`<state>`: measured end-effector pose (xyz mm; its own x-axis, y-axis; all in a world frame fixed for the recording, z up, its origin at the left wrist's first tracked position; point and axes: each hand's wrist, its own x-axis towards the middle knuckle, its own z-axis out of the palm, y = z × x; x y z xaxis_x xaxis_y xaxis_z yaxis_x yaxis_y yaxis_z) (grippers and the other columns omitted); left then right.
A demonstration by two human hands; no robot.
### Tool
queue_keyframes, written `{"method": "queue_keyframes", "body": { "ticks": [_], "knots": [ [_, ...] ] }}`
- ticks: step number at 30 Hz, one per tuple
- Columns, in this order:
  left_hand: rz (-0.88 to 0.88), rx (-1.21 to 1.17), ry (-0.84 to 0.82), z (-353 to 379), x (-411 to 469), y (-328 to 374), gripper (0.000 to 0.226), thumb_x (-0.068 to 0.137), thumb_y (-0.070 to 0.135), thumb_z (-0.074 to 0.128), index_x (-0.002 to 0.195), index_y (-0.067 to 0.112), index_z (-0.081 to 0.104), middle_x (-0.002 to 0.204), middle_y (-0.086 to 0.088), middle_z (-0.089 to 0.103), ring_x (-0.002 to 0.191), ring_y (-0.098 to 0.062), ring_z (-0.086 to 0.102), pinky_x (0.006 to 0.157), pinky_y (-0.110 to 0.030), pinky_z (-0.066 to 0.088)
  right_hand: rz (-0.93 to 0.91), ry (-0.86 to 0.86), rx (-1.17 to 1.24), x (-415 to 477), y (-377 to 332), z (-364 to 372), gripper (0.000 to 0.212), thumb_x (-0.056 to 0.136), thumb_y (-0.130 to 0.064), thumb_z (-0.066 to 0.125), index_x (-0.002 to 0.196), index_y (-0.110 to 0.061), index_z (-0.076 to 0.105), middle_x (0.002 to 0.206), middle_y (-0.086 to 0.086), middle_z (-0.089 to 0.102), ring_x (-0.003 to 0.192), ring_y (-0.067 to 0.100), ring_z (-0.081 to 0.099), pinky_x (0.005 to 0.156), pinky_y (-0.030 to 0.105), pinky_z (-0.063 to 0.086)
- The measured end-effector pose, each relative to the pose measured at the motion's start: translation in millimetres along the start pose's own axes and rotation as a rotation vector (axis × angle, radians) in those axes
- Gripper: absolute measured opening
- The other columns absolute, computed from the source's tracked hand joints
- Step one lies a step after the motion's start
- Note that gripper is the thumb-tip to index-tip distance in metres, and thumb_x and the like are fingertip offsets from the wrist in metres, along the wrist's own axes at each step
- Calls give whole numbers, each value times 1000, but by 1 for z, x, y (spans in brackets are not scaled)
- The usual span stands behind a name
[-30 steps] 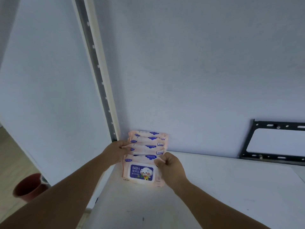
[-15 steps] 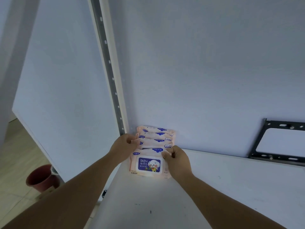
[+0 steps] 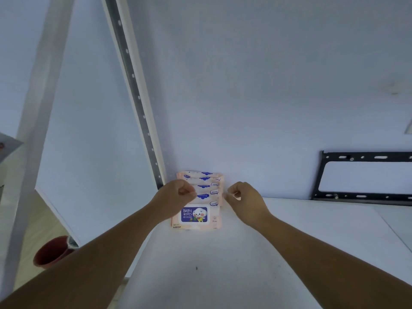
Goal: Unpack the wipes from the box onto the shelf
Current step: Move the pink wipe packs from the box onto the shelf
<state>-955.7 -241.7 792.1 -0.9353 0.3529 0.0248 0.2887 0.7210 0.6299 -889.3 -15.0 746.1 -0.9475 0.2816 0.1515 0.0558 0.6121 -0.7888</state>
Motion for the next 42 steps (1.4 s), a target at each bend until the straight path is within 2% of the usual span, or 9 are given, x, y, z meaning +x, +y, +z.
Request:
{"method": "queue_keyframes", "body": {
  "ticks": [8, 12, 15, 19, 24, 28, 33, 37, 42],
  "knots": [
    [160, -110, -153, 28, -32, 41, 8, 93, 30, 70, 87, 24, 70, 80, 8, 73, 69, 0, 63, 64, -17, 48, 30, -46, -49, -66, 6, -46, 17, 91, -36, 67, 96, -21, 66, 97, -6, 70, 90, 13, 66, 84, 29, 52],
    [250, -173, -305, 48, -59, 69, 12, 86, 37, 74, 89, 25, 73, 90, 1, 77, 89, -21, 72, 83, -41, 57, 123, 37, -32, -125, 6, -72, 19, 92, -38, 65, 103, -23, 68, 101, -5, 70, 92, 14, 66, 85, 29, 53],
    [343, -181, -424, 65, -89, 89, 9, 86, 36, 74, 88, 28, 74, 91, 1, 77, 92, -21, 71, 84, -40, 56, 216, 87, -16, -179, 9, -90, 17, 92, -37, 64, 105, -27, 71, 102, -9, 72, 93, 12, 68, 83, 30, 58],
    [418, -213, -567, 96, -136, 111, 29, 65, 57, 69, 87, 38, 74, 93, 4, 77, 93, -17, 72, 84, -39, 56, 313, 148, -73, -262, 17, -111, 18, 91, -38, 65, 104, -27, 71, 100, -11, 72, 87, 8, 68, 71, 24, 54],
    [503, -183, -720, 141, -199, 143, 5, 86, 32, 70, 86, 35, 74, 90, 6, 78, 92, -20, 72, 79, -37, 55, 424, 251, -151, -364, 26, -138, 21, 92, -37, 66, 105, -22, 73, 100, -7, 72, 89, 10, 66, 78, 25, 53],
    [605, -153, -827, 167, -245, 180, 11, 81, 43, 73, 88, 35, 74, 91, 2, 77, 92, -18, 73, 83, -39, 56, 507, 304, -188, -436, 36, -168, 17, 92, -36, 66, 100, -23, 73, 96, -8, 72, 88, 11, 66, 78, 26, 52],
    [718, -98, -903, 207, -298, 227, 7, 88, 35, 73, 93, 30, 74, 91, 2, 76, 91, -15, 72, 87, -39, 56, 593, 329, -251, -518, 53, -207, 16, 94, -36, 64, 97, -23, 72, 89, -11, 69, 86, 10, 65, 72, 24, 48],
    [767, -50, -957, 252, -348, 260, 5, 88, 33, 73, 92, 29, 74, 86, 5, 76, 91, -21, 72, 88, -45, 56, 659, 324, -234, -587, 73, -233, 34, 90, -48, 60, 94, -17, 73, 88, -3, 71, 83, 15, 68, 74, 31, 54],
    [771, -1, -1058, 320, -428, 296, 8, 88, 33, 74, 93, 26, 73, 88, -2, 77, 92, -24, 72, 76, -36, 56, 770, 313, -202, -683, 119, -263, 15, 94, -34, 66, 96, -21, 73, 84, -13, 67, 84, 12, 67, 76, 30, 55]
  ]
}}
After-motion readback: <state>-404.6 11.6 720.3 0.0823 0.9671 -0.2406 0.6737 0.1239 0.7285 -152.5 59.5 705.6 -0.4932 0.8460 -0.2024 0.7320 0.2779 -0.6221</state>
